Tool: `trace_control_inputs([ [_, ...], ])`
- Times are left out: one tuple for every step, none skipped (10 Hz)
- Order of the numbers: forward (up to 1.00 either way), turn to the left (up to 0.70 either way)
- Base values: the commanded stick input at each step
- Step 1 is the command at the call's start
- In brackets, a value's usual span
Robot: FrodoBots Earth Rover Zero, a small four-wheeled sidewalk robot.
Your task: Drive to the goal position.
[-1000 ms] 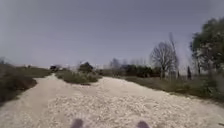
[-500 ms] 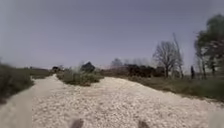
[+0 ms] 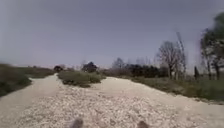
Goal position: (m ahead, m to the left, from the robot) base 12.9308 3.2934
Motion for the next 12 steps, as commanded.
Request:
trace_control_inputs([
  [0.7,0.0],
  [0.7,0.0],
  [0.7,0.0],
  [0.7,0.0],
  [0.7,0.0],
  [0.7,0.0],
  [0.7,0.0],
  [0.7,0.0],
  [0.7,0.0],
  [0.7,0.0],
  [0.7,-0.27],
  [0.7,-0.34],
])
